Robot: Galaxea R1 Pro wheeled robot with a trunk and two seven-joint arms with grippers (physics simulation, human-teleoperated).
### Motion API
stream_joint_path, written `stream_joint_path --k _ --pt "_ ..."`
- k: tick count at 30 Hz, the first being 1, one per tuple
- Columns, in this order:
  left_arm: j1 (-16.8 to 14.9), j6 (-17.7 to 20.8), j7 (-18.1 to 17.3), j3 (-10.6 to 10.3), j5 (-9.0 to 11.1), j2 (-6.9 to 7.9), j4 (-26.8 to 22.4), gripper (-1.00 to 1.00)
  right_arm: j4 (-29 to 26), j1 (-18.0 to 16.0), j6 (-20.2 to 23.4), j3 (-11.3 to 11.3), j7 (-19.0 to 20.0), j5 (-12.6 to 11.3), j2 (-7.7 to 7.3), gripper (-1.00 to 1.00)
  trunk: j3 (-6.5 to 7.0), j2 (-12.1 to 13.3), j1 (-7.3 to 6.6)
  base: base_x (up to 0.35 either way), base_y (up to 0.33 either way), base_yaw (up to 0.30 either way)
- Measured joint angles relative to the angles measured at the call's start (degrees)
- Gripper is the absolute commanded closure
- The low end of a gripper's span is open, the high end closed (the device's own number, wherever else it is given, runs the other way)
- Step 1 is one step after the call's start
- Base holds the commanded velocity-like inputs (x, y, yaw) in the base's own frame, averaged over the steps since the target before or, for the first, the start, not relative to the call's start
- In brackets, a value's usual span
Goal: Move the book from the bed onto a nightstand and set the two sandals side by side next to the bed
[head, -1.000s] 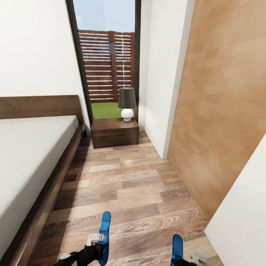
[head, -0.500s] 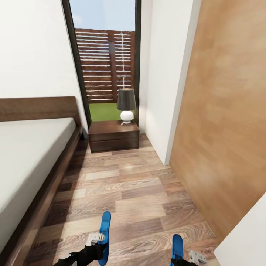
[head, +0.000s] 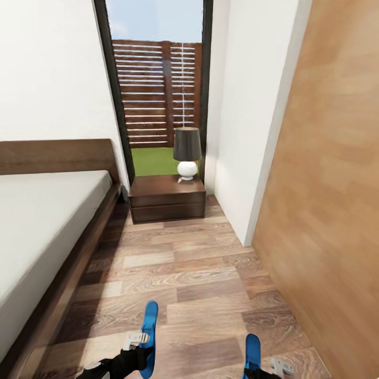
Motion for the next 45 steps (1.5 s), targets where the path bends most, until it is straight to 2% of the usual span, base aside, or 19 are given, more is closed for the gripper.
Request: stream_joint_path --k 29,45 --pt "0.0 0.0 0.0 0.0 0.0 0.00 0.0 1.00 0.0 0.0 0.0 0.0 0.0 0.0 -0.01 1.00 0.00 0.0 0.00 0.332 0.000 0.005" --pt "0.0 0.0 0.0 0.0 0.0 0.00 0.0 1.00 0.0 0.0 0.0 0.0 0.0 0.0 -0.01 1.00 0.00 0.0 0.00 0.332 0.000 0.072"
